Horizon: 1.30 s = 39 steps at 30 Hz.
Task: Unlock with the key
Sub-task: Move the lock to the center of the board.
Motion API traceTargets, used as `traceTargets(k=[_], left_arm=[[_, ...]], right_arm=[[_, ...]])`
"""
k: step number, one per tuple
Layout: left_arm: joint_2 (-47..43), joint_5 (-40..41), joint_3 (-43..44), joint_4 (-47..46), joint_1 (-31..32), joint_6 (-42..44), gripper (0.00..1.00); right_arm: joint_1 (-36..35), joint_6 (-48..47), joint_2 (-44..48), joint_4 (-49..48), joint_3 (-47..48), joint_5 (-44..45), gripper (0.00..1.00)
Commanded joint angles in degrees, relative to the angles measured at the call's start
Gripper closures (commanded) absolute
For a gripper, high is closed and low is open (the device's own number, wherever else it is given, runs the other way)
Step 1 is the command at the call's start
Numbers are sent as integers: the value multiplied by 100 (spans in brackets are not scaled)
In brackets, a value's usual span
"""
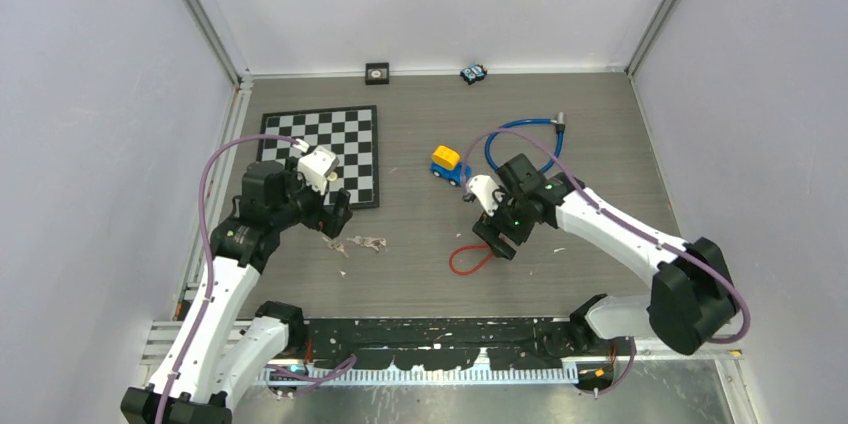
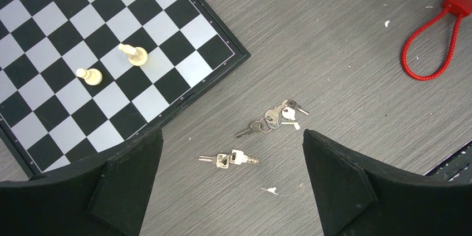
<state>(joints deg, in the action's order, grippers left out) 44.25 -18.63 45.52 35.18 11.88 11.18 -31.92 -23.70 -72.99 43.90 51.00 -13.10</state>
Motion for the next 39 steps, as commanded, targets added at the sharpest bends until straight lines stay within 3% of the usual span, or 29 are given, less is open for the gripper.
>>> traceTargets(k=[1,15,30,39], left_arm=[[-4,-68,-28,11,-26,84,0],[-72,-80,-33,27,-23,111,0],[-122,108,-15,49,-28,188,0],[151,-231,-130,213,-26,1086,0]], right_arm=[[-281,-376,-354,-22,-47,445,23],[-636,-352,-1500,-448,-39,816,35],[-1132,828,-2314,-638,941,598,58],[-1132,1283,-2518,-837,1423,149,60]])
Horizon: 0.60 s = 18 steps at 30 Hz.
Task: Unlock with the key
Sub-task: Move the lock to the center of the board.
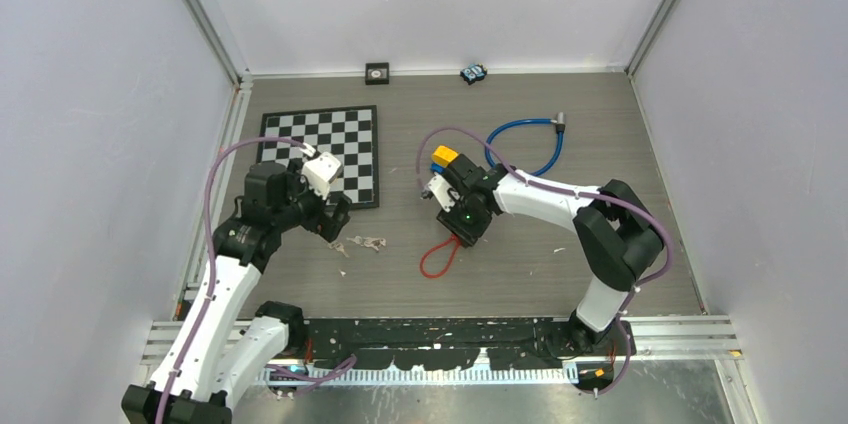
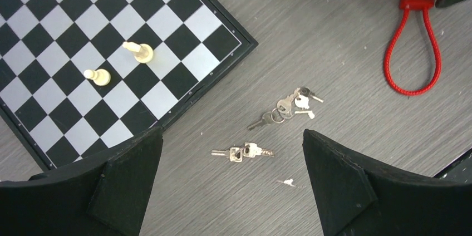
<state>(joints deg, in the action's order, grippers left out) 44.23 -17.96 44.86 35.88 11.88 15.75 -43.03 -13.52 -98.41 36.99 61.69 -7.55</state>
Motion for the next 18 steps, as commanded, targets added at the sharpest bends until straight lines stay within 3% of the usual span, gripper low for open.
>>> traceTargets(k=[1,4,6,9,13,18], left_arm=[[230,-493,-59,241,-20,831,0],[631,-738,18,445,122,1287,0],[1002,-572,96,431,327,1388,0],[1625,-178,236,351,842,1453,0],[2415,312,360,137,1623,1481,2],[3406,460,675,24,2066,1501,18]], right_arm=[[-24,239,66,-102,379,-455,58],[-7,42,362,74,331,-366,52],[48,-72,731,154,122,-256,41],[206,-186,1291,293,-182,-115,34],[651,-276,2085,397,-528,-64,33],[1381,-302,2922,339,-693,-298,34]])
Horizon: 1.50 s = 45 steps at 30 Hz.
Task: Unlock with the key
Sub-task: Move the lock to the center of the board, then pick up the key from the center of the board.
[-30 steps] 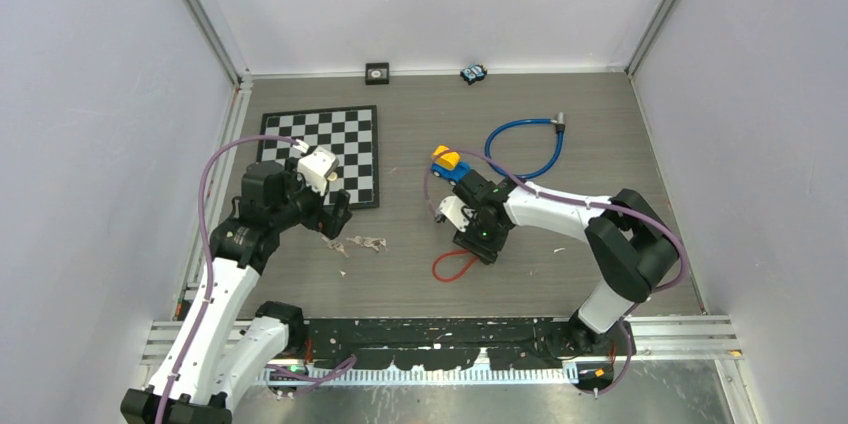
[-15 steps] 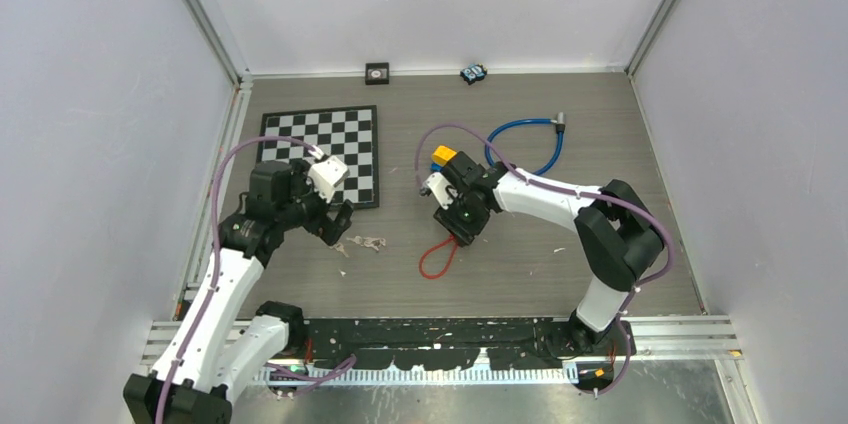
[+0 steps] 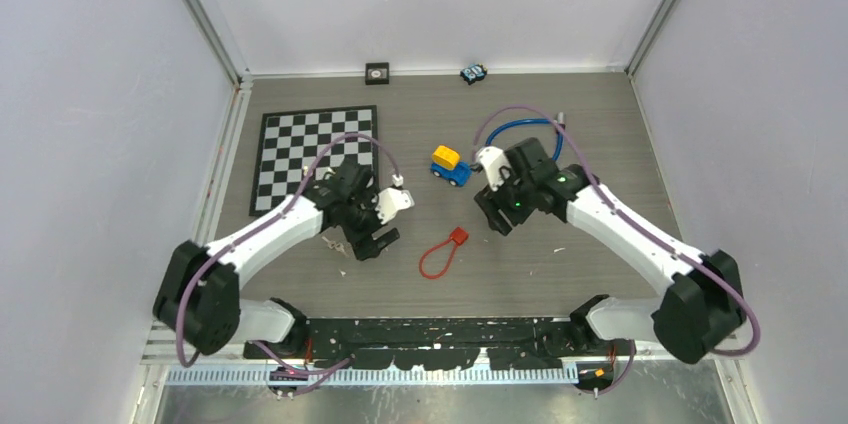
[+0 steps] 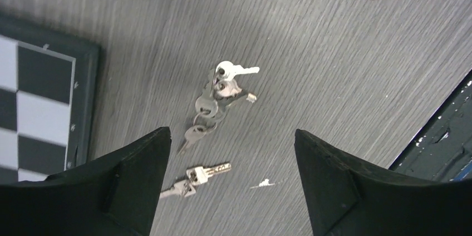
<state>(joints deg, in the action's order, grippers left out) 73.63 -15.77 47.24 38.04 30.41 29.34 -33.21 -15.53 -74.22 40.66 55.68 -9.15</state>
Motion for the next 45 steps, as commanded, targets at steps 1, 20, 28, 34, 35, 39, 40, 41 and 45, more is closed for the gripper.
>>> traceTargets(k=[1,20,28,34,35,39,40,41,45], left_arm=[[629,252,543,-180,250,144,21],[1898,431,860,-156,581,133,63],[1926,375,823,-89,592,111,78],[1899,380,738,-128,589,95,92],[1882,375,750,-137,593,81,95],[1593,343,804,-299,584,-51,100],[1493,300,804,-404,582,-78,100],[1378,254,816,-444,581,-112,100],[957,-121,1002,-417,514,-239,100]], right_arm=[[491,-106,604,-40,-123,-157,35],[772,-152,715,-6,-240,-237,36],[781,-161,662,-6,-258,-237,36],[782,-152,637,-6,-253,-248,36],[781,-144,630,-6,-244,-246,36],[781,-49,649,-75,-158,-264,35],[781,-18,665,-98,-124,-315,35],[781,10,682,-112,-69,-368,35],[776,-90,737,5,337,-838,34]])
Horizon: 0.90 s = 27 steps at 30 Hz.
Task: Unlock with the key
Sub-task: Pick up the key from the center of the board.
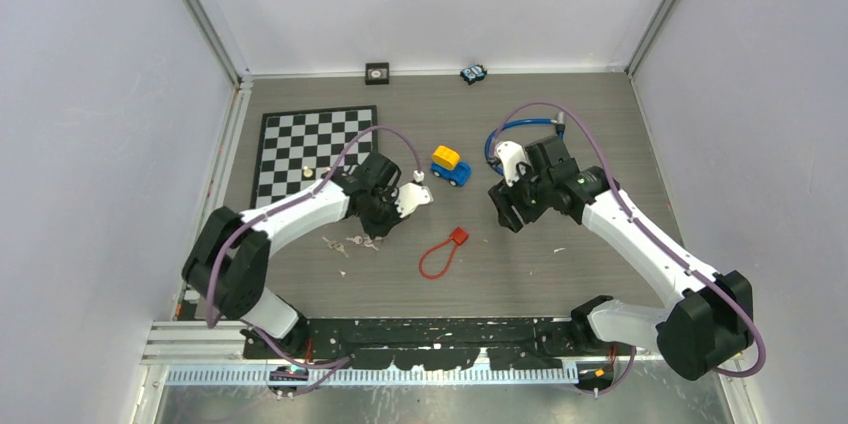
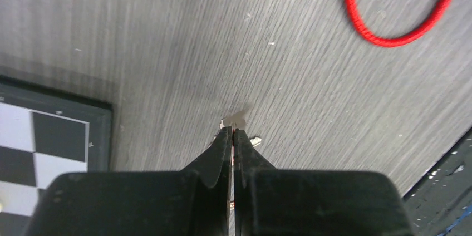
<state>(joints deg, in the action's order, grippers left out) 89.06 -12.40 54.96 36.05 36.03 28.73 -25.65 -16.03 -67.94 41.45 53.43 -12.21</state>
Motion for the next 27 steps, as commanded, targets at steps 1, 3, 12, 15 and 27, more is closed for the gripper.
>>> traceTargets(k=[1,3,12,15,27], left_arm=[[-686,-630,266,-190,-98,-235,100],[-866,-1216,314,-158,-268,-442,100],[-1308,-3493,868,-106,-830,-1545,100],[-1285,-4068,1210,-99,-831,-1880,100],[-1802,-5172,608,-2044,-826,-3397,100]], right_arm=[[24,-119,94,55,749,-805,34],[25,-118,-1,208,1200,-1246,34],[-98,679,-814,-560,2092,-2842,34],[-263,774,-1027,-746,2072,-3201,34],[-1004,581,-1154,-1320,1586,-3534,37]])
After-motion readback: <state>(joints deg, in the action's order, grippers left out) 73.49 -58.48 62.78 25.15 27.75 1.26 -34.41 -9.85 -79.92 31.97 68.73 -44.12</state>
